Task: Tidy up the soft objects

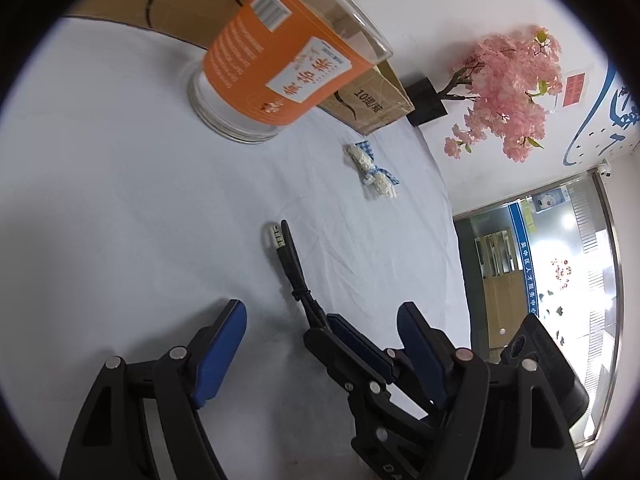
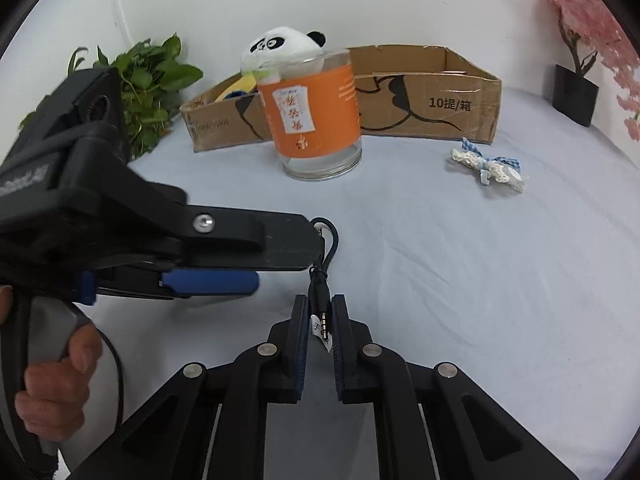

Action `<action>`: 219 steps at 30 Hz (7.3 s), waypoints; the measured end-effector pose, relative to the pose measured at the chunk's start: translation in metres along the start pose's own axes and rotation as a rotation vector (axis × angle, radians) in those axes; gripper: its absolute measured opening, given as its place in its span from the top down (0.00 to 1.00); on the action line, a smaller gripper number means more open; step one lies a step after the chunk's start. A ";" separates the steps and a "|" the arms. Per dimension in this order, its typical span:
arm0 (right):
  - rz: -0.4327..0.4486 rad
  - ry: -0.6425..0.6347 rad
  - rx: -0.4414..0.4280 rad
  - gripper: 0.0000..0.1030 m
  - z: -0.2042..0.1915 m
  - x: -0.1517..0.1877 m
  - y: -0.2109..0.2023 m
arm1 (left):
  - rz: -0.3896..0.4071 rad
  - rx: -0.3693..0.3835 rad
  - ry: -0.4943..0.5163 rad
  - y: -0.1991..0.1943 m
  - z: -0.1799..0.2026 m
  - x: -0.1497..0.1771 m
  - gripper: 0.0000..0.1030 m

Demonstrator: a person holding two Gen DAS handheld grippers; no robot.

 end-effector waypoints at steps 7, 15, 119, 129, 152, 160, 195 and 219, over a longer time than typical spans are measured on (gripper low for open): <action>0.025 0.033 -0.025 0.92 0.015 -0.005 -0.018 | -0.052 -0.016 0.042 0.035 0.027 -0.017 0.75; 0.098 0.110 0.128 0.92 0.085 -0.017 -0.034 | -0.107 -0.001 0.157 0.091 0.080 -0.044 0.90; -0.135 -0.116 -0.143 0.51 0.019 0.013 -0.018 | -0.039 0.051 0.005 0.016 0.005 0.021 0.60; -0.144 -0.021 -0.092 0.85 0.035 0.007 -0.013 | -0.075 -0.015 0.074 0.039 0.021 0.009 0.89; 0.202 -0.040 0.291 0.92 0.188 -0.150 -0.032 | 0.161 0.017 0.282 0.087 0.139 -0.170 0.92; 0.256 -0.084 0.093 0.92 0.166 -0.239 0.014 | 0.297 -0.083 0.178 0.042 0.110 -0.228 0.92; 0.131 0.019 0.120 0.01 0.026 -0.044 -0.080 | 0.641 -0.851 0.421 -0.235 0.048 0.009 0.22; 0.285 -0.081 0.253 0.01 0.010 -0.018 -0.146 | 0.622 -0.707 0.336 -0.160 0.040 0.048 0.21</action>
Point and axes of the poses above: each gripper's, at about its wrist camera, not at the fingertips, and y roughly the way its jaws point, z to its right, x to its underside, the point moved 7 cm from there along y, roughly the way its jaws point, and after that the axes turned 5 degrees about -z, right-handed, at the moved point
